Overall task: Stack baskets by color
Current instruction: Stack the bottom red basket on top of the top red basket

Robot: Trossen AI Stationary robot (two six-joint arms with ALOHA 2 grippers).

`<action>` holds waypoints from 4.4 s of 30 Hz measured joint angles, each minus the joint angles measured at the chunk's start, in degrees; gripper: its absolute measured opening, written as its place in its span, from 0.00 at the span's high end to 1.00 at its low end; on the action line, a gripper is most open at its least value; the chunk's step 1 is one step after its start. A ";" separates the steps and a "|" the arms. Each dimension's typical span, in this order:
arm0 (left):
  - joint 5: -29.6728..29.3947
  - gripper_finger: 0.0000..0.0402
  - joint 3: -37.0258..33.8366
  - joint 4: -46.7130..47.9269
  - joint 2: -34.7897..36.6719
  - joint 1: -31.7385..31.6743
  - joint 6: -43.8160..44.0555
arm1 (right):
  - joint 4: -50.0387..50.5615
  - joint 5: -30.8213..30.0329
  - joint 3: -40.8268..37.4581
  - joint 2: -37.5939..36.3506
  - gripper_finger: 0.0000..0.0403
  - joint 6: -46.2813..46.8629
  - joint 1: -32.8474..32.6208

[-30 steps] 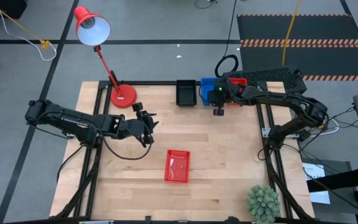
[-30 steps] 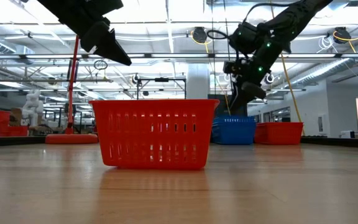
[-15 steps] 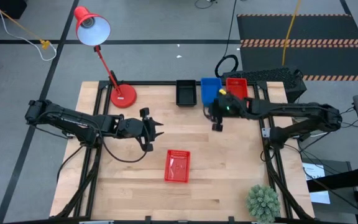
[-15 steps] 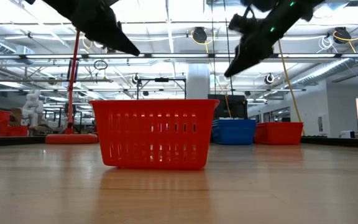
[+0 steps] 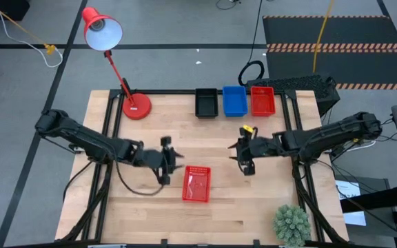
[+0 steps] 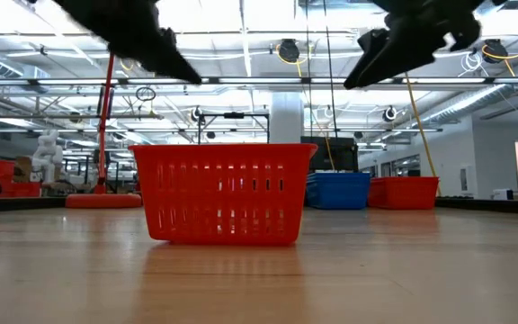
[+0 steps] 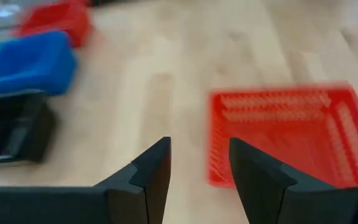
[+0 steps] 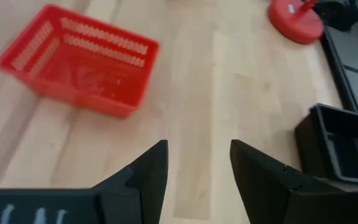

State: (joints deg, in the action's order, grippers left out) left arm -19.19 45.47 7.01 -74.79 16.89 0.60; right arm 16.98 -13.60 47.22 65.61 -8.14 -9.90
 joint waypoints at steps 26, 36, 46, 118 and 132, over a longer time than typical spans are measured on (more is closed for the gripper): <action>13.76 0.59 16.30 1.05 -25.44 8.40 7.21 | -0.36 0.19 -1.37 0.02 0.58 -0.04 -2.01; 12.27 0.46 19.45 5.74 -30.68 11.98 15.53 | -0.05 0.17 -1.37 0.02 0.58 0.19 -1.98; 4.78 0.68 19.45 9.63 -30.66 11.41 15.69 | -9.50 0.15 -1.37 0.85 0.58 5.14 -2.40; -0.80 0.94 42.10 26.09 -30.11 -7.64 -12.52 | -9.49 -8.33 1.71 10.82 0.86 5.03 -1.35; -3.49 0.67 42.18 22.77 -30.05 -6.47 -13.15 | -7.13 -5.68 1.69 10.84 0.98 -0.13 -0.93</action>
State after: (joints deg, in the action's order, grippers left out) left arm -22.68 87.66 29.78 -104.84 10.41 -12.56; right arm 9.85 -19.29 48.90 76.44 -8.27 -10.83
